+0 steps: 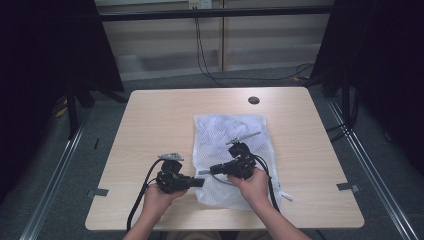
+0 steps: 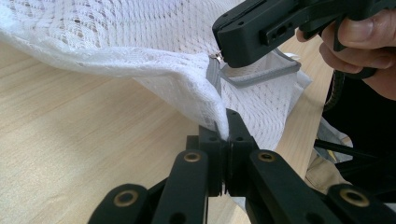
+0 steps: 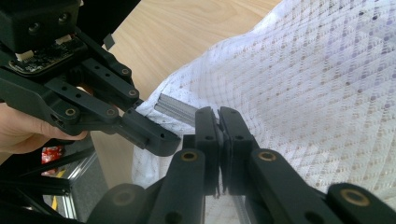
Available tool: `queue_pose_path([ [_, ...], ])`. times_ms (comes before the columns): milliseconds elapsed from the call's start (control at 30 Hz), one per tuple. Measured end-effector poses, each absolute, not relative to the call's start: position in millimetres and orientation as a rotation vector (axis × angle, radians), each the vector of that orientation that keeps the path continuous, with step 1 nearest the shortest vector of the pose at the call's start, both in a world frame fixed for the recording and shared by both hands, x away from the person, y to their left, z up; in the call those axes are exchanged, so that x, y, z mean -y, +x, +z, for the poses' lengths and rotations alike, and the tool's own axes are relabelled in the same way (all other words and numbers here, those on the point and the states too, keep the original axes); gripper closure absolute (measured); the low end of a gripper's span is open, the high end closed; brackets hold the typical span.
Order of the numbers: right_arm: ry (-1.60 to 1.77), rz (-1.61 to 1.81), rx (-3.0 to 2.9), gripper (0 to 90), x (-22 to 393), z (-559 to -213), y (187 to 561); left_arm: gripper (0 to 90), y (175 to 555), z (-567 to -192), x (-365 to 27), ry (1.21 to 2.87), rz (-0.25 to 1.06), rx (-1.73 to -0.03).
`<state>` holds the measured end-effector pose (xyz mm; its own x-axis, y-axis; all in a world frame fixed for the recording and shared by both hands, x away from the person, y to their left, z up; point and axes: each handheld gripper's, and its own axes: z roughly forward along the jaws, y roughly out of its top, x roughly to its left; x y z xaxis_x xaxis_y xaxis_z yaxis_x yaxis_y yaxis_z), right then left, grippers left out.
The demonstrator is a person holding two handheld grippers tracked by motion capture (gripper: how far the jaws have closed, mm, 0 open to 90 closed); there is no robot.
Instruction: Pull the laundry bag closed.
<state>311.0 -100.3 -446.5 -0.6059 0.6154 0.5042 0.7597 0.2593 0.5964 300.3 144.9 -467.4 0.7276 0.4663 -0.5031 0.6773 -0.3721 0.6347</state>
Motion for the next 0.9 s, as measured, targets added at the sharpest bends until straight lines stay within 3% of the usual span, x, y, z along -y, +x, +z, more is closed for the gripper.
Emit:
queue_pose_path([
  [900,-1.337,-1.237,2.377,87.1,108.3,-448.8,311.9,88.6,300.7,-465.0,-148.3,2.038,-0.295,-0.864],
])
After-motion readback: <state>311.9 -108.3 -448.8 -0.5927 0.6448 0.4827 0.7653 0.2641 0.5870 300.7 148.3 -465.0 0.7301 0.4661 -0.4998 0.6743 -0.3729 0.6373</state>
